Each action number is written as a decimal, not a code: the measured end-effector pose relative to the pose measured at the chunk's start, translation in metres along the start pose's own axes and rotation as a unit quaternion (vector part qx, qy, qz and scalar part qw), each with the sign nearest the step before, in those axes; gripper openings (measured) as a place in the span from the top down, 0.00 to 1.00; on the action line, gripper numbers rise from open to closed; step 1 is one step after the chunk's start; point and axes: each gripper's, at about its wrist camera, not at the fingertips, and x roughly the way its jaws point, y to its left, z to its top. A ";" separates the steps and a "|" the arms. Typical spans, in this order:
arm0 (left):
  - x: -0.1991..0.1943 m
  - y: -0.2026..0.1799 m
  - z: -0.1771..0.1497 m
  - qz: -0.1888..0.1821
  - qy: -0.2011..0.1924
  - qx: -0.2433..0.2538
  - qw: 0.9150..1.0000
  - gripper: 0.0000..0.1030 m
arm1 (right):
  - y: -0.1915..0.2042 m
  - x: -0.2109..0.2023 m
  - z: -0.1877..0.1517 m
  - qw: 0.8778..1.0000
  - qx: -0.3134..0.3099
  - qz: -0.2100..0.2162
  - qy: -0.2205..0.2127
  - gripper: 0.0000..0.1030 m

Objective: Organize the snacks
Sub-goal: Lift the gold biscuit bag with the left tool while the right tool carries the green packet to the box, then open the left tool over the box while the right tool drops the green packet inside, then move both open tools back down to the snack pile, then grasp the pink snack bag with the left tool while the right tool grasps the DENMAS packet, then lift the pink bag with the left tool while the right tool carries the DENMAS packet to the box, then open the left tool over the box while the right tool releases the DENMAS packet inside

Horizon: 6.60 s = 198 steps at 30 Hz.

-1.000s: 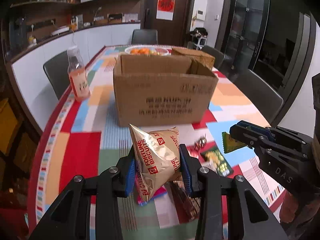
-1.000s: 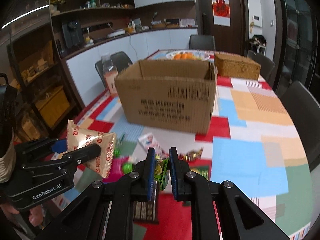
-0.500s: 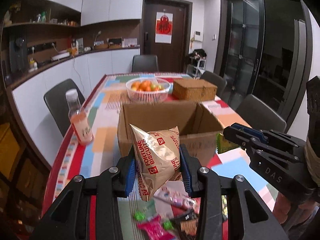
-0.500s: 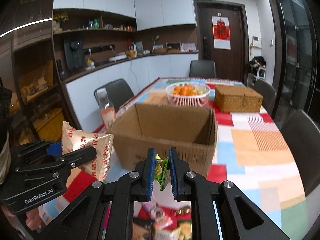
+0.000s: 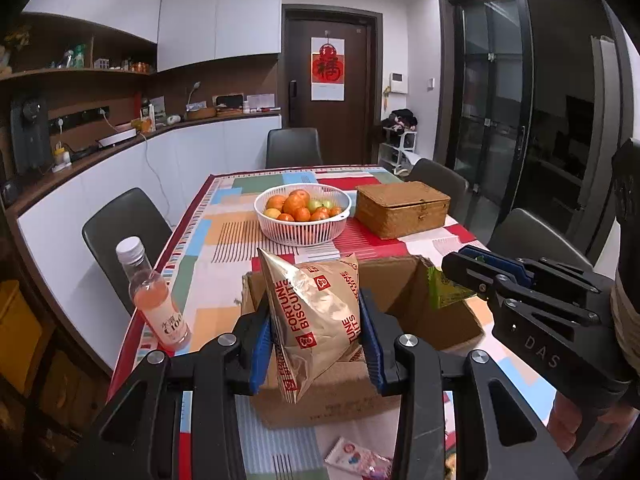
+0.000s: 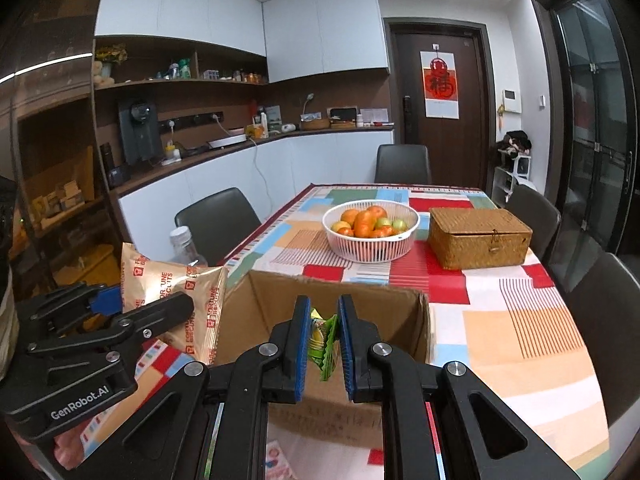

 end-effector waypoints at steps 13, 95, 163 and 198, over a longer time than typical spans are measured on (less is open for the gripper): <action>0.060 0.011 0.006 -0.002 0.070 -0.023 0.997 0.45 | -0.017 0.054 0.004 0.998 0.008 -0.039 0.058 0.65; -0.004 -0.001 -0.203 -0.008 0.257 -0.038 0.966 0.29 | 0.011 -0.010 -0.206 0.953 0.025 -0.024 0.301 0.42; -0.067 -0.013 -0.102 -0.034 0.076 -0.011 0.996 0.64 | 0.017 -0.069 -0.096 0.997 -0.009 -0.035 0.069 0.59; 0.051 0.013 0.007 -0.033 0.084 -0.019 0.996 0.64 | -0.005 0.026 0.005 0.998 -0.013 -0.048 0.039 0.59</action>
